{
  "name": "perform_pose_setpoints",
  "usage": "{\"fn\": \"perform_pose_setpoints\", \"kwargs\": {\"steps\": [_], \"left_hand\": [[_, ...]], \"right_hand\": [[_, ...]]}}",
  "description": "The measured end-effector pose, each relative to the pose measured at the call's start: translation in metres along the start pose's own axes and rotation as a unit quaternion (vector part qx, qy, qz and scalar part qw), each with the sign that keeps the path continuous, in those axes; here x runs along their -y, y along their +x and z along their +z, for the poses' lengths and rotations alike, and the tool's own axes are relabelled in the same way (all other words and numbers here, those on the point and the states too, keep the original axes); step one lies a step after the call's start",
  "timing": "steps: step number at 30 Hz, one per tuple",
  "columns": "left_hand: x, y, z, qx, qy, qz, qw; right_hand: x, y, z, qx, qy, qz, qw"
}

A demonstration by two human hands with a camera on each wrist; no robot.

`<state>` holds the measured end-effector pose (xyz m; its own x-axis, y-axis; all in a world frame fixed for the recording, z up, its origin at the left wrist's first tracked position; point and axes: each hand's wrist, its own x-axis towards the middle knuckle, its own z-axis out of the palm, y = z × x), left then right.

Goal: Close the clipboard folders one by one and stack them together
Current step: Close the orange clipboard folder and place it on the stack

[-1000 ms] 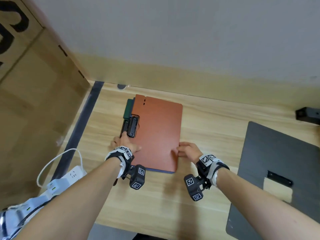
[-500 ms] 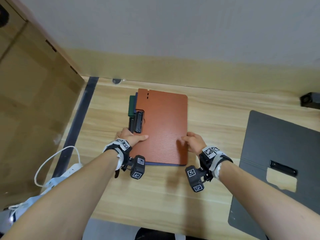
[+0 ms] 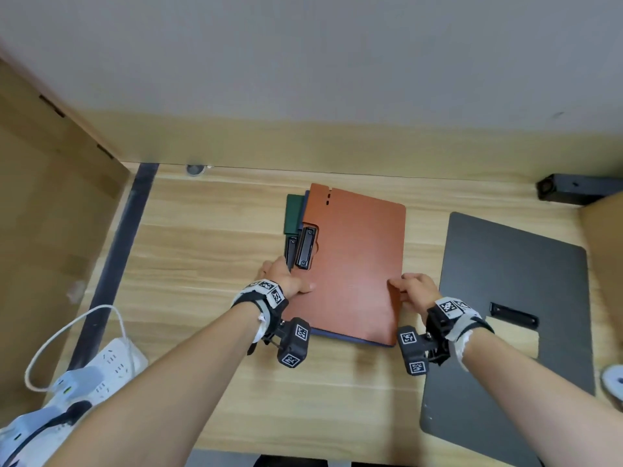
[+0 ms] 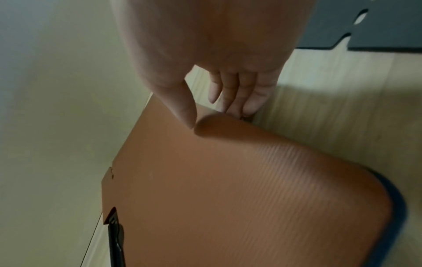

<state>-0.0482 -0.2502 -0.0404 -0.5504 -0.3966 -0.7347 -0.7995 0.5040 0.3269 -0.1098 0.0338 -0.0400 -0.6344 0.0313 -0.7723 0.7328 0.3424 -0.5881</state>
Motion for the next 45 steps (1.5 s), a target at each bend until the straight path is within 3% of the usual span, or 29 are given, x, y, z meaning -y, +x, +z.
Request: {"fn": "perform_pose_setpoints", "kwargs": {"steps": [3, 10, 12, 15, 19, 27, 31, 35, 40, 43, 45], "left_hand": [[-0.002, -0.003, 0.002, 0.012, -0.003, 0.007, 1.0], [-0.008, -0.015, 0.0, -0.011, -0.013, 0.049, 0.999], [-0.014, -0.024, -0.001, -0.028, -0.068, 0.082, 0.994], [-0.025, -0.035, -0.007, 0.013, -0.232, 0.066, 0.97], [-0.023, -0.037, -0.017, 0.013, -0.279, 0.045, 0.959], [-0.002, -0.016, 0.003, -0.018, -0.241, -0.004, 0.97], [-0.003, -0.016, 0.004, -0.068, -0.198, 0.011, 0.978], [-0.009, -0.018, 0.005, -0.105, -0.121, 0.033, 0.987], [-0.026, -0.025, 0.004, -0.154, 0.035, 0.026, 0.987], [-0.046, -0.036, 0.01, -0.194, 0.045, 0.036, 0.979], [-0.065, -0.045, 0.023, -0.225, 0.015, 0.089, 0.97]], "right_hand": [[-0.009, -0.002, -0.004, 0.02, 0.003, -0.004, 1.0], [-0.002, -0.013, -0.006, -0.009, 0.067, -0.042, 0.997], [0.004, -0.018, -0.013, -0.009, 0.081, -0.059, 0.995], [0.011, -0.017, -0.019, 0.003, 0.095, -0.081, 0.992], [0.018, -0.01, -0.011, 0.007, 0.049, -0.095, 0.994], [0.008, 0.019, 0.019, -0.02, -0.096, -0.13, 0.987], [-0.004, 0.029, 0.018, -0.039, -0.155, -0.112, 0.981], [0.003, 0.019, 0.011, -0.074, -0.147, -0.108, 0.98], [0.0, 0.006, -0.019, -0.071, -0.042, -0.136, 0.987], [-0.015, -0.005, -0.058, -0.091, -0.057, -0.13, 0.986], [-0.035, -0.007, -0.09, -0.111, -0.086, -0.112, 0.984]]}}
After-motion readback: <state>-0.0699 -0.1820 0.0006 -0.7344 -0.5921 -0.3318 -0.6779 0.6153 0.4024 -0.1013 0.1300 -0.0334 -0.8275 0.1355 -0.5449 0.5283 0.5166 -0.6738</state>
